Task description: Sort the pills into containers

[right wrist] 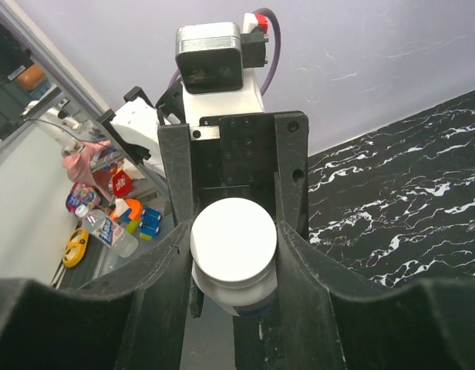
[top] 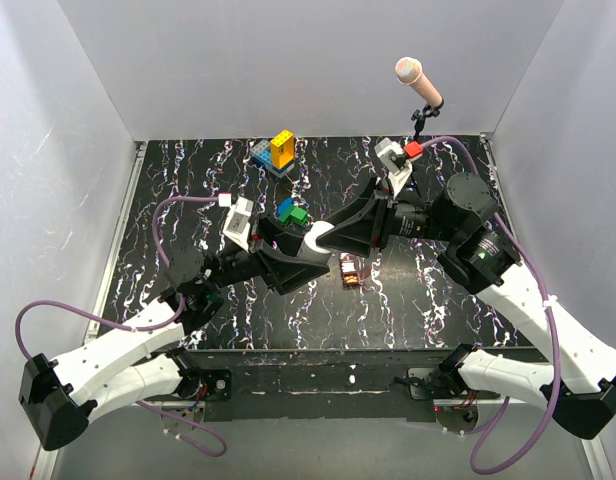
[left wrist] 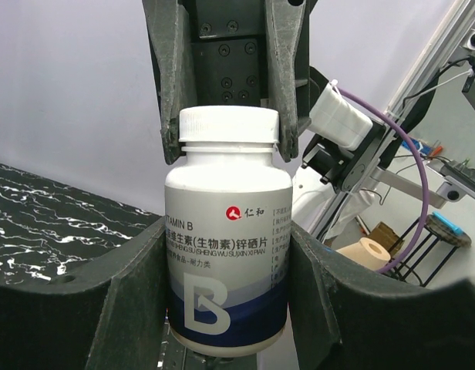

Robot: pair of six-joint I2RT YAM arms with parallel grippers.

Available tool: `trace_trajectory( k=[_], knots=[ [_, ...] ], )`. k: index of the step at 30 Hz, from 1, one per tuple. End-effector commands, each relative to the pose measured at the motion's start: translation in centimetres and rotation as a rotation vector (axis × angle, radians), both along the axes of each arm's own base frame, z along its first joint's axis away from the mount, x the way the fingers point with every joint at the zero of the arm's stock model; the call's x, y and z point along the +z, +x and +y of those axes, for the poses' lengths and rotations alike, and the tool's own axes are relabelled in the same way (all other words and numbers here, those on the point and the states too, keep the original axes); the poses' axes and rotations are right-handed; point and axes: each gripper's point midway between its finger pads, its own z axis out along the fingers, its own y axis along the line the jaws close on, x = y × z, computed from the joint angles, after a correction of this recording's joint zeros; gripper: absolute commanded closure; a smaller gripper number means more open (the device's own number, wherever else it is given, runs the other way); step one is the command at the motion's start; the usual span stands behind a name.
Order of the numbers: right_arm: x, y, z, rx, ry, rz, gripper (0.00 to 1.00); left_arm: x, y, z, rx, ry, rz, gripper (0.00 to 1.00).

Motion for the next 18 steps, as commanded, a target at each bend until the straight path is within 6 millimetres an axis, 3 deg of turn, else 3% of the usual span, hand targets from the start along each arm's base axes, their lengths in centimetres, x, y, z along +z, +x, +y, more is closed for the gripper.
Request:
trace_trajectory(
  k=[1,18],
  knots=[
    [-0.2,0.3,-0.5,-0.05,-0.016,0.007,0.82,1.7,0.9,-0.2,0.06,0.017,-0.045,1.0],
    [-3.7,6.0,-1.9,-0.428,-0.245,0.225,0.94,0.1,7.9,-1.0,0.415,0.261,-0.053,1.0]
  ],
)
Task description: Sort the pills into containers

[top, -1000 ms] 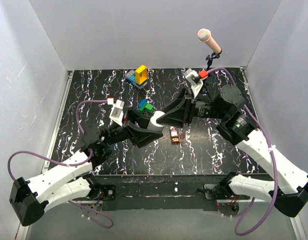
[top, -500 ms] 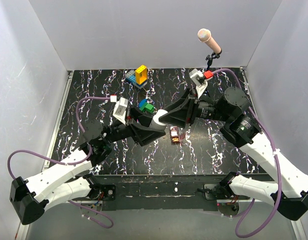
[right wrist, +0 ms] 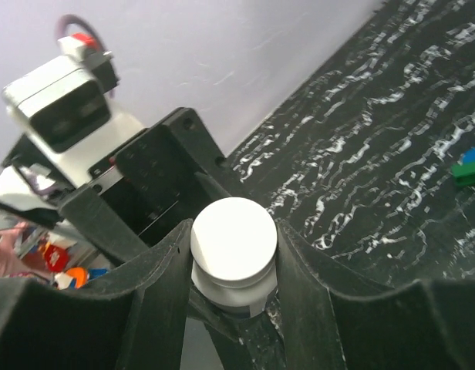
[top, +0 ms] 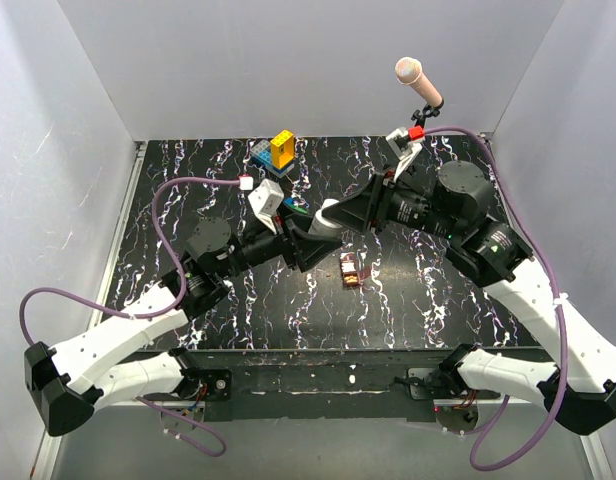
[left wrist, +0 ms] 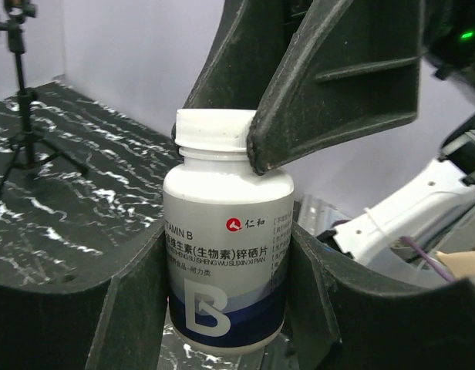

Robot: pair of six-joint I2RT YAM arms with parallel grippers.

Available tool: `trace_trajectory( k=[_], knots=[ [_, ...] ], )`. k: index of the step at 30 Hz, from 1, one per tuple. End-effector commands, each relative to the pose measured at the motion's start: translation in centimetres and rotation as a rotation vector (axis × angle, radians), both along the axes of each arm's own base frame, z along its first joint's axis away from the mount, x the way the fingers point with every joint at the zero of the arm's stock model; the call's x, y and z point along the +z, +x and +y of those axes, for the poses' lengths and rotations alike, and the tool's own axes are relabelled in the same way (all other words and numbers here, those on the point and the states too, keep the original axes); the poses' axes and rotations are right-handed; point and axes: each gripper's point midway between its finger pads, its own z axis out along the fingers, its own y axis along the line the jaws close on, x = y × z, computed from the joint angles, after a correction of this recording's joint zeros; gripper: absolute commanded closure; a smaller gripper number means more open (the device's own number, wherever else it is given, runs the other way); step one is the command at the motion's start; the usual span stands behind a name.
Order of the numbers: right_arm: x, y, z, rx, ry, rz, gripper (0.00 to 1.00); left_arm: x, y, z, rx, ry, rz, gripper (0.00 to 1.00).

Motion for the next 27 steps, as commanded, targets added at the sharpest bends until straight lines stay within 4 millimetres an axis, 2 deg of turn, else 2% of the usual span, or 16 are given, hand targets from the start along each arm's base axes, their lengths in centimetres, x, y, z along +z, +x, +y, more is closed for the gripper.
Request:
trace_trajectory(
  k=[1,10,16,17,18,19,21,24,27],
  knots=[
    [-2.2,0.8,-0.4,-0.088,-0.113,0.091,0.94,1.6,3.0,0.7,0.181,0.023,-0.045,1.0],
    [-3.8,2.7,-1.0,-0.225,-0.198,0.151,0.93,0.5,4.7,0.5,0.265,0.059,-0.023,1.0],
    [-3.4,2.4,-1.2,-0.227,-0.18,0.134,0.88,0.3,4.5,0.8,0.275,0.063,-0.021,1.0],
    [-3.3,2.3,-1.2,-0.218,-0.169,0.122,0.83,0.2,4.4,0.9,0.272,0.064,-0.022,1.0],
    [-3.0,2.0,-1.2,-0.201,-0.155,0.108,0.65,0.3,4.3,0.9,0.267,0.062,-0.022,1.0],
    [-2.7,1.8,-1.2,-0.195,-0.142,0.097,0.53,0.2,4.2,0.8,0.259,0.063,-0.021,1.0],
    [-2.3,1.4,-1.2,-0.18,-0.122,0.081,0.36,0.0,3.8,0.8,0.242,0.067,-0.018,1.0],
    [-1.6,1.0,-1.4,-0.167,-0.109,0.055,0.22,-0.6,3.4,0.8,0.224,0.082,-0.006,1.0],
    [-0.6,0.4,-1.7,-0.148,-0.076,0.017,0.13,-1.0,3.1,1.3,0.231,0.087,0.0,1.0]
  ],
)
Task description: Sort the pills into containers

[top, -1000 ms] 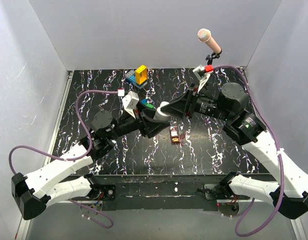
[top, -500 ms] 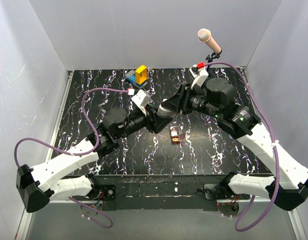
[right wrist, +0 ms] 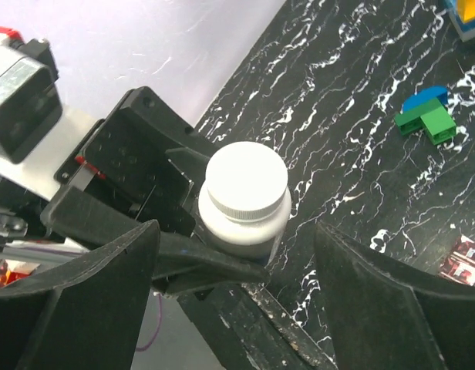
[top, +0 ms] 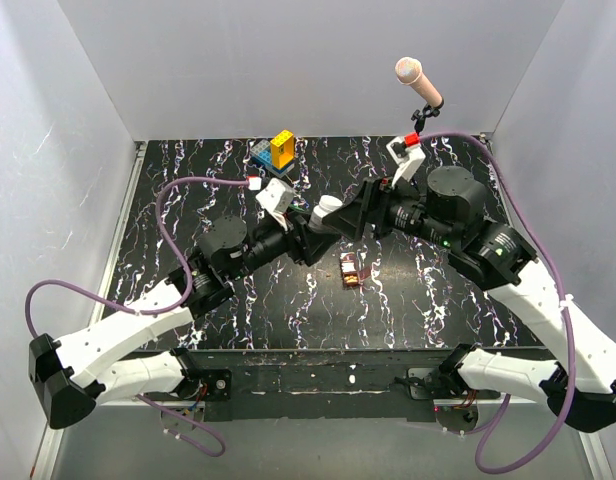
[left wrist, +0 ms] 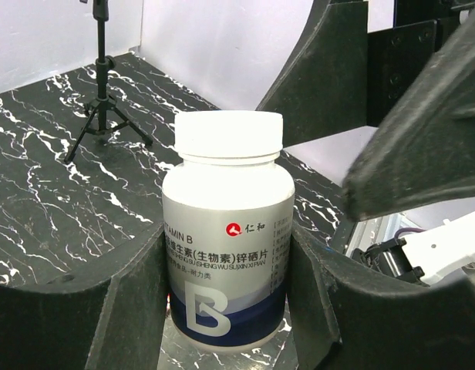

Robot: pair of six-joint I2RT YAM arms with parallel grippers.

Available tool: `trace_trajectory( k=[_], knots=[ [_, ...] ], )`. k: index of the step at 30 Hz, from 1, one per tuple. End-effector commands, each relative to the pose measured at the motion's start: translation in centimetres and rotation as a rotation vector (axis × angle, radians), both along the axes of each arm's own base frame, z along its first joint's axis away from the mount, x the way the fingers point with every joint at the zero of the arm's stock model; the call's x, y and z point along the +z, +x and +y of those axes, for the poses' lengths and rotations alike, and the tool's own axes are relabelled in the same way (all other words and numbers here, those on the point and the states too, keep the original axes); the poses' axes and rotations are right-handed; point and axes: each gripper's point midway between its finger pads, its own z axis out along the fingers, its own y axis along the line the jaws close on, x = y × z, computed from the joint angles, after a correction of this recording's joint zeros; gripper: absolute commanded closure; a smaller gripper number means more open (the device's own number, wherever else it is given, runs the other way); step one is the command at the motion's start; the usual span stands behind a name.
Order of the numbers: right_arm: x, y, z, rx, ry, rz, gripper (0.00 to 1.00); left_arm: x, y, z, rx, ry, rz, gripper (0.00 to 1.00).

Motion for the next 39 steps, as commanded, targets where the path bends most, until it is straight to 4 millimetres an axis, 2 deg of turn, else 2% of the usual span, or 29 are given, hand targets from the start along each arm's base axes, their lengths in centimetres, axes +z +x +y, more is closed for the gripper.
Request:
trace_trajectory(
  k=[1,8,17,27,32,39],
  knots=[
    [3.0,-1.5,-0.4,0.052,0.075,-0.107,0.11,2.1,-0.6,1.5,0.023,-0.046,-0.033,1.0],
    [4.8,-3.1,-0.9,0.143,0.113,-0.186,0.08,2.7,-3.0,2.2,-0.056,-0.081,-0.033,1.0],
    [6.9,-7.1,0.5,0.45,0.228,-0.23,0.1,3.9,-7.5,2.6,-0.248,-0.16,-0.033,1.0],
    [7.9,-10.2,0.7,0.675,0.306,-0.316,0.1,6.2,-12.3,2.1,-0.514,-0.276,-0.075,1.0],
    [8.3,-11.7,0.7,0.8,0.361,-0.337,0.1,6.8,-13.2,1.6,-0.592,-0.301,-0.068,1.0],
    [8.4,-12.5,0.5,0.85,0.384,-0.358,0.13,7.3,-13.6,1.0,-0.645,-0.322,-0.065,1.0]
  ],
)
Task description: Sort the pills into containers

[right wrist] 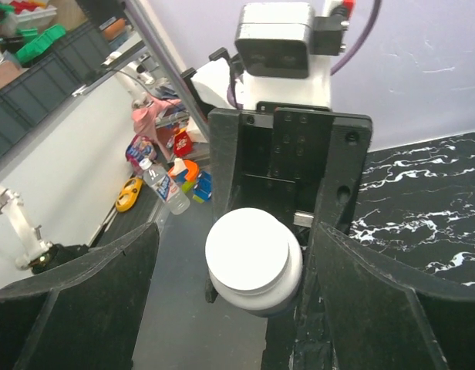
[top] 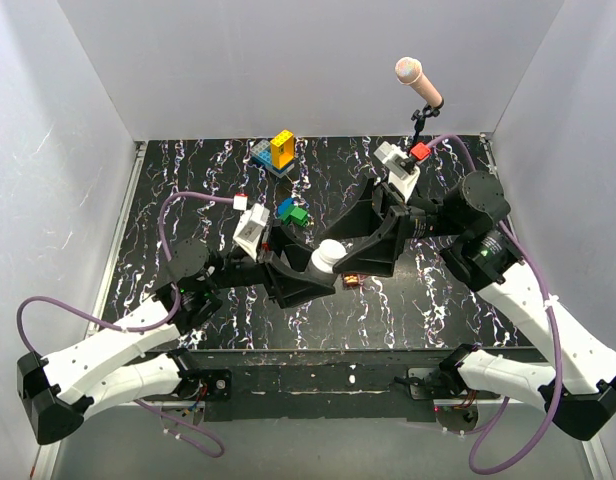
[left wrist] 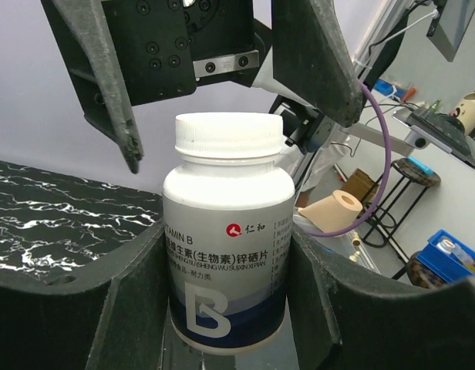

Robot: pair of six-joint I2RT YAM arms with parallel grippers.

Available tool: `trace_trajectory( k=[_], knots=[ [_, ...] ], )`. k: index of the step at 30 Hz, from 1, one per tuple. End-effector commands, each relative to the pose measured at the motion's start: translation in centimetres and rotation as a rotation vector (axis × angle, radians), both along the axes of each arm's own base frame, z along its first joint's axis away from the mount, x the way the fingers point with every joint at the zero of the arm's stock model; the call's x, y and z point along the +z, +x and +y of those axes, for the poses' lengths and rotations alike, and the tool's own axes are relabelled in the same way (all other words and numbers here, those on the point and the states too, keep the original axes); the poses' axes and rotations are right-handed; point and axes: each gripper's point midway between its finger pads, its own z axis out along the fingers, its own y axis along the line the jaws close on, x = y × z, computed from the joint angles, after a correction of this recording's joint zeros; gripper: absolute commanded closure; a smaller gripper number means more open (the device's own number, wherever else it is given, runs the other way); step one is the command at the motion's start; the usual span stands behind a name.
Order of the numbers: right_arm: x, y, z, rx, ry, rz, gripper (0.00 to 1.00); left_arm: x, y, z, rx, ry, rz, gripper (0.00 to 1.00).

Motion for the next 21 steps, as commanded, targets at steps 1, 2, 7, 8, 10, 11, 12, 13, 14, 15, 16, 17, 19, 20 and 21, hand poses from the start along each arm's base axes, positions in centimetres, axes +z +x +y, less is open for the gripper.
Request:
trace_trajectory(
  k=[1,2,7,8,10,11,12,13,14,15,16,17,19,20,21],
  knots=[
    [1.68,-1.68,-0.86,0.076,0.072,-0.088,0.15,2.15,-1.05,0.29,-0.056,-0.066,-0.038,1.0],
    [1.53,-1.71,-0.85,0.081,0.071,-0.088,0.16,2.14,-1.13,0.21,-0.062,-0.067,-0.038,1.0],
    [1.51,-1.95,-0.96,0.091,0.089,-0.087,0.23,2.64,-1.29,0.15,-0.08,-0.083,-0.038,1.0],
    [1.42,-1.86,-0.9,0.09,0.086,-0.083,0.25,2.72,-1.34,0.18,-0.082,-0.086,-0.04,1.0],
    [1.28,-1.79,-0.87,0.086,0.082,-0.081,0.29,2.8,-1.35,0.18,-0.083,-0.089,-0.038,1.0],
    [1.3,-1.74,-0.85,0.083,0.083,-0.08,0.3,2.95,-1.39,0.23,-0.083,-0.091,-0.041,1.0],
    [1.35,-1.79,-0.91,0.081,0.086,-0.082,0.32,2.95,-1.36,0.2,-0.083,-0.09,-0.04,1.0],
    [1.35,-1.77,-0.89,0.08,0.087,-0.081,0.33,2.94,-1.39,0.2,-0.085,-0.089,-0.04,1.0],
    [1.48,-1.84,-0.97,0.079,0.092,-0.087,0.34,2.92,-1.36,0.19,-0.083,-0.089,-0.038,1.0],
    [1.5,-1.82,-0.96,0.078,0.092,-0.085,0.35,2.89,-1.35,0.18,-0.083,-0.087,-0.037,1.0],
    [1.59,-1.86,-1.01,0.075,0.095,-0.086,0.37,2.97,-1.39,0.22,-0.083,-0.089,-0.038,1.0],
    [1.58,-1.87,-1.03,0.074,0.096,-0.086,0.38,2.88,-1.36,0.2,-0.083,-0.086,-0.038,1.0],
    [1.72,-1.94,-1.14,0.067,0.1,-0.086,0.41,2.83,-1.34,0.16,-0.083,-0.085,-0.035,1.0],
    [1.68,-1.91,-1.08,0.067,0.099,-0.084,0.43,2.83,-1.33,0.16,-0.082,-0.085,-0.038,1.0],
    [1.67,-1.85,-1.1,0.062,0.099,-0.082,0.45,2.84,-1.3,0.16,-0.08,-0.086,-0.039,1.0]
  ],
)
